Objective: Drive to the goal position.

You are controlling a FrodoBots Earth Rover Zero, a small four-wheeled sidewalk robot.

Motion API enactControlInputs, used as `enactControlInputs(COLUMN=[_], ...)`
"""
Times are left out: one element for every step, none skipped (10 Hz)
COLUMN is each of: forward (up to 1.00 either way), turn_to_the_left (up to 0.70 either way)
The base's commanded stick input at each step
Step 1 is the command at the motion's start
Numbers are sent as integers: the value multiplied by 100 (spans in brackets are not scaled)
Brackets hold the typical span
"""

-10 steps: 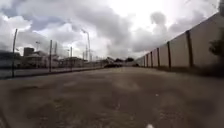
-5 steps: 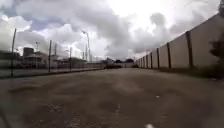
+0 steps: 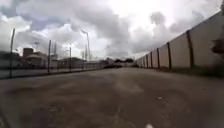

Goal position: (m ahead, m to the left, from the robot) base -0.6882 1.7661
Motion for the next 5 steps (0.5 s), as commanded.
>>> enactControlInputs(forward=[30,30,30,30,30], turn_to_the_left=[0,0,0,0,0])
